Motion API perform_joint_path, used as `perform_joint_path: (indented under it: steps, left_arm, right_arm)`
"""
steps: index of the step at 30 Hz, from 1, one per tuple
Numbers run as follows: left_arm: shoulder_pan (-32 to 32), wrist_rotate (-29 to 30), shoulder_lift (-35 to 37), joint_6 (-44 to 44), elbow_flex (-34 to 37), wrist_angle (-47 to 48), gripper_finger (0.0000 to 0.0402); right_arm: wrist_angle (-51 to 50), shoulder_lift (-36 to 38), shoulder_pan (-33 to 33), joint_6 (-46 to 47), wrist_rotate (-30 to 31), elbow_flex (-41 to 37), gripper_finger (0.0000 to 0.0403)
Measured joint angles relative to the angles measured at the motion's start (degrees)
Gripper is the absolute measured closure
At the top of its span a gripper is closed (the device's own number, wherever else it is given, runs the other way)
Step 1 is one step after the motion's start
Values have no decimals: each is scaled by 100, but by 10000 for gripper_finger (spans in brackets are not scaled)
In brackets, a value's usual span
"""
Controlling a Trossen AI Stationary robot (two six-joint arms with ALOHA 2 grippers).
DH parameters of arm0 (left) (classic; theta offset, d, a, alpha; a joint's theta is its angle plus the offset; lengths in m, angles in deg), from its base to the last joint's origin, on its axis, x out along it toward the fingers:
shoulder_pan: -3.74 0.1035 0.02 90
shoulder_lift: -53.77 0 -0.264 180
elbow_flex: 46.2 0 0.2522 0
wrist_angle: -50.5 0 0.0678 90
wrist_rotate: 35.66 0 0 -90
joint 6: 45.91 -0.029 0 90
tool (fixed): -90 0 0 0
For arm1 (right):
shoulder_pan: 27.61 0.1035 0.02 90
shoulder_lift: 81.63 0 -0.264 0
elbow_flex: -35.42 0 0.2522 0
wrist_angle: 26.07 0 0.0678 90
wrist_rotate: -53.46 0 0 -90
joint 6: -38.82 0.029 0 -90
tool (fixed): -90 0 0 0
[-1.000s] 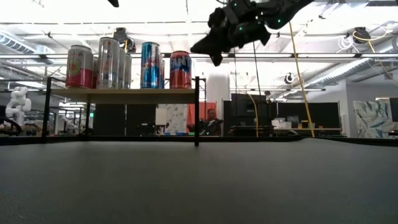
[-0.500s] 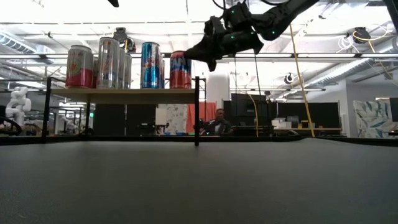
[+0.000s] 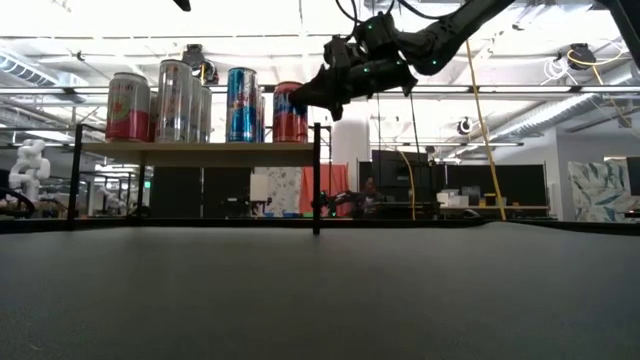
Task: Place canned beverage on shelf
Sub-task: Put the top red soda can on the shelf aligned with the other red soda can
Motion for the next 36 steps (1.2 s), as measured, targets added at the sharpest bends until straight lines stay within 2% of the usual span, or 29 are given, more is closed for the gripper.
perform_joint_path:
  steps: [12, 17, 23, 36]
  left_arm:
    - [0, -23, 0, 1, 0, -2, 18]
    - [0, -27, 0, 5, 0, -39, 18]
    - [0, -75, 0, 155, 0, -100, 17]
    - [0, -75, 0, 153, 0, -96, 17]
  right_arm:
    - [13, -27, -32, -333, 154, 0, 403]
    - [283, -200, -32, -230, 122, 4, 403]
    - [324, -203, -52, -237, 352, 4, 403]
    - [376, -203, -78, -242, 308, 4, 403]
